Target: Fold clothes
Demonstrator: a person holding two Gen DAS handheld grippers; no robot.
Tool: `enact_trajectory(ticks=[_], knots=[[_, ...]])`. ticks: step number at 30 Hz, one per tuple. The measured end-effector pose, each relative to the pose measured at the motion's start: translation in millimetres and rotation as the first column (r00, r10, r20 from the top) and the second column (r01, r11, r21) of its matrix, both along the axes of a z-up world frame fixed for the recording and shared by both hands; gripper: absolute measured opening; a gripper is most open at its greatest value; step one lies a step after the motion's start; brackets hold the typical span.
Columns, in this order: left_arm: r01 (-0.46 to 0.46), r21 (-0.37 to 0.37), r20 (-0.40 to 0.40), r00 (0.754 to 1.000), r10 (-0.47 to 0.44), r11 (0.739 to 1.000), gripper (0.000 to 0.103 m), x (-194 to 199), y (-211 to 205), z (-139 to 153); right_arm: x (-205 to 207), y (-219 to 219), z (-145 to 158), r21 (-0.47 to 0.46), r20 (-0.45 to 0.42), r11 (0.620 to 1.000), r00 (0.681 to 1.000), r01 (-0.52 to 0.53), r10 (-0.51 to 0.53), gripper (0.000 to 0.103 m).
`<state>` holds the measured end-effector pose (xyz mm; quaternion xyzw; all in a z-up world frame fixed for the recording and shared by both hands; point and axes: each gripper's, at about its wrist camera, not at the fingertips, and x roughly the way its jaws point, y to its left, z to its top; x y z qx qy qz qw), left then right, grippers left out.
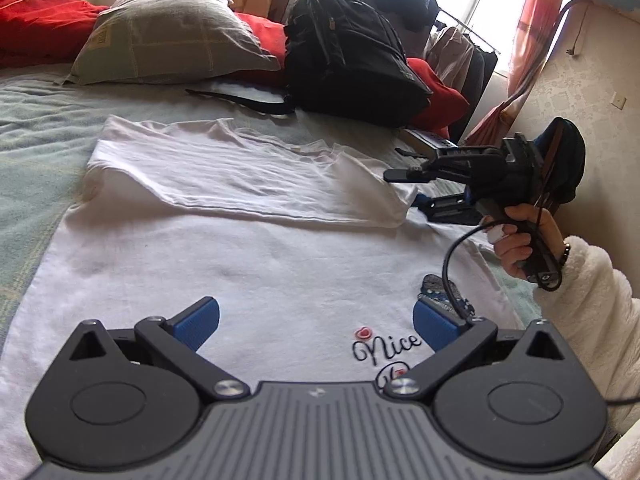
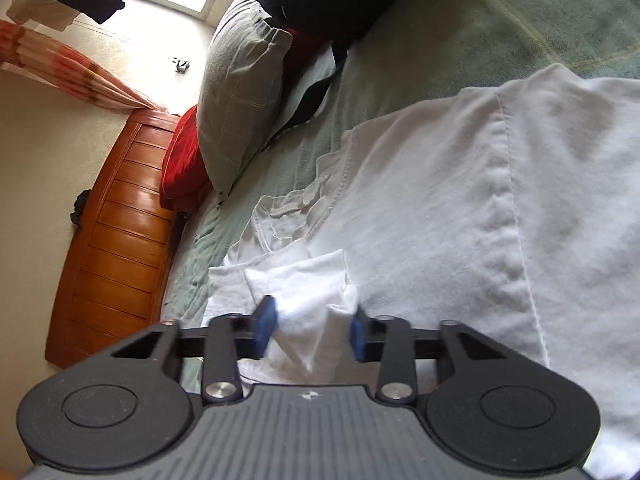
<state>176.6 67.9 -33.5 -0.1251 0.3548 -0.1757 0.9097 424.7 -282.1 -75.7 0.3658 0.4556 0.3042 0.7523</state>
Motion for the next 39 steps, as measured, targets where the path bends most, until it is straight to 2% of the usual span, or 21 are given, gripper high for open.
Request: enact_trajectory(ticks=[1, 4, 7, 9, 11, 12, 14, 17, 20, 23, 27, 33, 39], knots=[[0.002, 0.002, -0.004, 1.0, -0.002, 1.0, 0.102, 1.0, 2.5, -0.7, -4.5, -0.2, 5.7, -0.022, 0.029, 1.0, 0.999, 0.016, -0.015, 0.011], [0.008, 0.014, -0.002, 1.0, -0.008, 1.0, 0.102, 4.3, 9.3, -1.7, -21.6, -2.2, 27.3, -0.096, 0.142, 0.992, 0.988, 0.076, -0.061, 0.011], [0.002, 0.013, 0.002, 1.0, -0.002, 1.0, 0.102, 13.2, 17.7, -2.7, -41.1, -0.2, 46.9, -0.191, 0.254, 0.971, 0.963, 0.14, -0.089, 0.011], [-0.005, 0.011, 0.005, 1.0, 0.005, 1.0, 0.102, 20.2, 23.5, -3.4, -49.8, 2.6, 52.8, -0.278, 0.29, 0.941, 0.951, 0.191, -0.108, 0.016], [-0.018, 0.014, 0.004, 1.0, 0.018, 1.0, 0.102, 30.1, 30.4, -5.1, -53.5, 2.6, 51.2, -0.384, 0.282, 0.892, 0.95, 0.239, -0.133, 0.029], [-0.03, 0.018, 0.005, 1.0, 0.03, 0.999, 0.102, 35.7, 34.3, -6.4, -55.4, 2.5, 50.2, -0.435, 0.278, 0.862, 0.949, 0.26, -0.146, 0.033], [-0.06, 0.026, 0.007, 0.998, 0.06, 0.998, 0.102, 49.9, 44.3, -10.9, -63.0, -2.5, 49.1, -0.473, 0.276, 0.833, 0.946, 0.288, -0.17, 0.046], [-0.082, -0.023, -0.001, 0.997, 0.082, 0.996, 0.102, 71.8, 62.1, -21.8, -75.7, -9.6, 51.7, -0.447, 0.28, 0.844, 0.942, 0.298, -0.184, 0.055], [-0.108, -0.116, -0.036, 0.994, 0.105, 0.987, 0.102, 96.7, 77.3, -33.7, -85.0, -9.0, 55.4, -0.442, 0.292, 0.843, 0.938, 0.307, -0.188, 0.058], [-0.133, -0.148, -0.008, 0.991, 0.133, 0.98, 0.102, 113.6, 83.8, -36.9, -89.3, -4.6, 57.8, -0.427, 0.293, 0.852, 0.938, 0.303, -0.186, 0.058], [-0.289, -0.04, 0.007, 0.957, 0.289, 0.957, 0.102, 116.7, 89.9, -38.0, -92.7, 4.0, 59.9, -0.421, 0.293, 0.859, 0.94, 0.293, -0.177, 0.059], [-0.202, 0.008, 0.064, 0.977, 0.201, 0.979, 0.102, 117.4, 85.3, -12.7, -91.8, 7.0, 64.6, -0.44, 0.311, 0.85, 0.937, 0.291, -0.16, 0.059], [-0.116, 0.06, 0.116, 0.987, 0.109, 0.991, 0.102, 118.1, 80.6, 12.5, -93.1, 17.3, 71.9, -0.452, 0.336, 0.854, 0.936, 0.26, -0.107, 0.059]])
